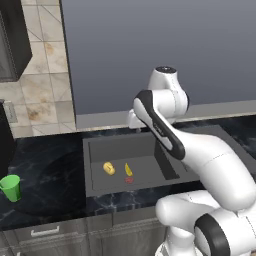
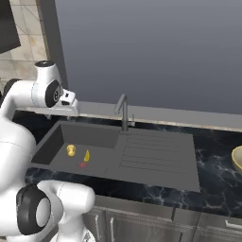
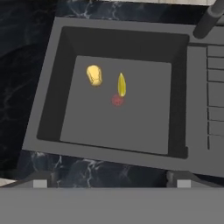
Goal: Remove the lemon wedge and potato from the sink. Then move the bowl and cup from the counter to the sink for washing.
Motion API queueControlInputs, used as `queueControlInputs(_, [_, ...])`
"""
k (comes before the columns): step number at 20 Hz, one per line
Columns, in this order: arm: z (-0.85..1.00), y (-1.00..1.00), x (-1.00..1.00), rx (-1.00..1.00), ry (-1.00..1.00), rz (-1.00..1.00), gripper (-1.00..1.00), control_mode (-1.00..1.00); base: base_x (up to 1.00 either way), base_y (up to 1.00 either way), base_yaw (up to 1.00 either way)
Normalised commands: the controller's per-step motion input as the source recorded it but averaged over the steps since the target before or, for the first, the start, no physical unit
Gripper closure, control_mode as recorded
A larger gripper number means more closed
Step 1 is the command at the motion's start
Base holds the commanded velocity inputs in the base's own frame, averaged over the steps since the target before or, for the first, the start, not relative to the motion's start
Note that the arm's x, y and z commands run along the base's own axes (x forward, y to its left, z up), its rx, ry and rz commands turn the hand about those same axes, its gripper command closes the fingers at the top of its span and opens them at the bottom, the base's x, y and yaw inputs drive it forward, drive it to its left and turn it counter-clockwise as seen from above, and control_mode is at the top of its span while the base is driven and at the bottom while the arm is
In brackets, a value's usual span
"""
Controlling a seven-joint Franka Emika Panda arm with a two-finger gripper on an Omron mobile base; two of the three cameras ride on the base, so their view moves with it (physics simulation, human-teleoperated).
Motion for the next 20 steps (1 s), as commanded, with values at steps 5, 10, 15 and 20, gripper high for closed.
queueControlInputs(5, [-0.2,0.23,0.01,-0.02,-0.05,0.0,-1.0,-1.0,0.0,0.0,0.0])
queueControlInputs(10, [-0.2,0.18,0.04,-0.09,-0.14,0.0,-1.0,-1.0,0.0,0.0,0.0])
queueControlInputs(15, [-0.21,0.15,0.04,-0.06,-0.16,0.0,-1.0,-1.0,0.0,0.0,0.0])
queueControlInputs(20, [-0.16,0.12,0.08,0.0,-0.05,0.0,-1.0,-1.0,0.0,0.0,0.0])
